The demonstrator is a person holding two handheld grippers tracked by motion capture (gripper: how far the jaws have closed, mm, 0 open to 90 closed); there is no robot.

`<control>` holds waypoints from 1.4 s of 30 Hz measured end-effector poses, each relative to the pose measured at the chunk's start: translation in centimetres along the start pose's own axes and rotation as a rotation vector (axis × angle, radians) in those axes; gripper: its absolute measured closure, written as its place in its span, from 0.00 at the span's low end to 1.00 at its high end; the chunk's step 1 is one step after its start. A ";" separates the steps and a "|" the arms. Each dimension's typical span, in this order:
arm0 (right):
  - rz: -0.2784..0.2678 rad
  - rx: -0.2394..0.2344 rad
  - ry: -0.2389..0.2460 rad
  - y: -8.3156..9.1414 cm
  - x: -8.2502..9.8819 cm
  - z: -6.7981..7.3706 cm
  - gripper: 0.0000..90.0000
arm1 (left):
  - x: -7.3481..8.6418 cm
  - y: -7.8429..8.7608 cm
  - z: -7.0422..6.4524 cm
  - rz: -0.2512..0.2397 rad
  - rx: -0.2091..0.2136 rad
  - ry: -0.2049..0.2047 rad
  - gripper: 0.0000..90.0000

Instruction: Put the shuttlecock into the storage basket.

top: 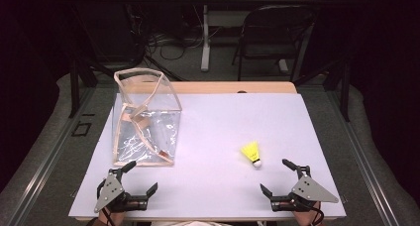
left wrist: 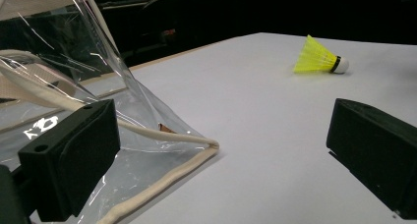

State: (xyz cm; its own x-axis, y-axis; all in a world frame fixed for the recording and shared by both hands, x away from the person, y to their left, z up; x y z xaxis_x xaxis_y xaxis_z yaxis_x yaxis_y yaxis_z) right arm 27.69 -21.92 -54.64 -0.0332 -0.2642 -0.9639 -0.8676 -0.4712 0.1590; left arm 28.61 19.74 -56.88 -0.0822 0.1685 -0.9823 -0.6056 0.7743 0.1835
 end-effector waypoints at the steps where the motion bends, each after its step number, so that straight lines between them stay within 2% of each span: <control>1: 0.001 0.000 -0.001 0.0 0.0 0.0 0.00 | 0.0 0.0 0.0 0.002 0.001 0.001 0.00; 12: 0.017 -0.006 -0.001 -0.1 0.1 0.1 0.00 | -0.1 -0.2 -0.1 -0.002 0.007 -0.005 0.00; 19: 0.039 -0.013 -0.025 -0.4 0.2 0.0 0.00 | -0.1 -0.2 -0.1 -0.004 0.006 -0.004 0.00; 25: 0.058 0.008 -0.036 -0.7 0.2 -0.1 0.00 | -0.1 -0.2 -0.1 -0.006 0.008 -0.008 0.00; 32: 0.126 0.043 -0.041 -1.6 0.2 -0.2 0.00 | -0.1 -0.2 -0.2 -0.006 0.011 -0.012 0.00; 42: 0.199 0.053 -0.051 -2.7 0.4 -0.1 0.00 | -0.1 -0.2 -0.3 -0.004 0.011 -0.012 0.00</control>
State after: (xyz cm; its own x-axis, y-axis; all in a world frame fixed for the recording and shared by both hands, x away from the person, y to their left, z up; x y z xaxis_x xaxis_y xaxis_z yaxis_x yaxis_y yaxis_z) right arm 30.08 -20.87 -55.47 -0.2301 -0.3039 -0.9245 -0.8665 -0.3683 0.3368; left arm 28.55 19.39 -56.83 -0.0700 0.1726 -0.9825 -0.5970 0.7818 0.1799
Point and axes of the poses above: each handheld gripper's, and its own axes: y roughly backward along the jaws, x roughly out of its underside, z roughly to its left, the point moved 7 cm from there along -y, roughly forward along the jaws, and after that the axes turned 10 degrees about x, right-handed, at the moved point
